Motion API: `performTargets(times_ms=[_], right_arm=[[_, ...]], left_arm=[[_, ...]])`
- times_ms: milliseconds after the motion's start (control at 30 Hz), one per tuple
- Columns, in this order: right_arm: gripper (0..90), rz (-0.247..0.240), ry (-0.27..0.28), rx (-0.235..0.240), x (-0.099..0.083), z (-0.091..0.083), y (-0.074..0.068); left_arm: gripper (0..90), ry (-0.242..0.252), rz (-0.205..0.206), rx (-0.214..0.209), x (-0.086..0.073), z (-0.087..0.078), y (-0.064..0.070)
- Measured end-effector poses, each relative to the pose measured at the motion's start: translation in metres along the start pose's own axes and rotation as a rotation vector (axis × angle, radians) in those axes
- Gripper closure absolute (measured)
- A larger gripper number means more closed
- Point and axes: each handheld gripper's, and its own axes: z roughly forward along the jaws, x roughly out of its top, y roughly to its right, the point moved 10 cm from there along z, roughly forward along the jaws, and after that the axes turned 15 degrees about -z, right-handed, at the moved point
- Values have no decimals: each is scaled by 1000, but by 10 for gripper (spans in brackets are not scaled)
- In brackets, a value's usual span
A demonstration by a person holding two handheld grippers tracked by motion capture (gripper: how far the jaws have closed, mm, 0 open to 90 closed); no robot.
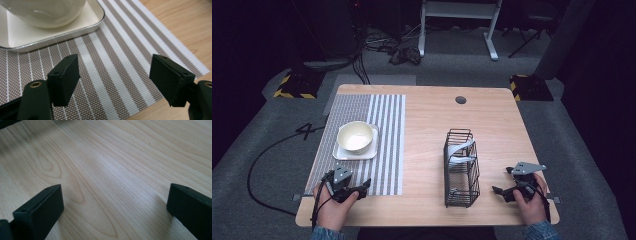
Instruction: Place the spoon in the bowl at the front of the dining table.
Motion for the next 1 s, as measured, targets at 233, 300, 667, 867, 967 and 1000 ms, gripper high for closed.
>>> performTargets(times_ms=[233,300,667,867,967,1000], right_arm=[[9,0,0,0,0,0,0],[9,0,0,0,0,0,0],[9,-1,0,1,0,0,0],[9,-1,0,-1,0,0,0],[9,-1,-1,-2,0,0,0],[9,-1,-1,-2,0,0,0]], left_arm=[[217,81,-13,-11,17,-14,14],[218,115,-28,-21,23,-19,19],[250,190,47,-37,43,-42,43],[262,258,42,-54,57,-52,52],[273,288,38,-66,63,-56,57],[274,298,40,-67,65,-58,58]])
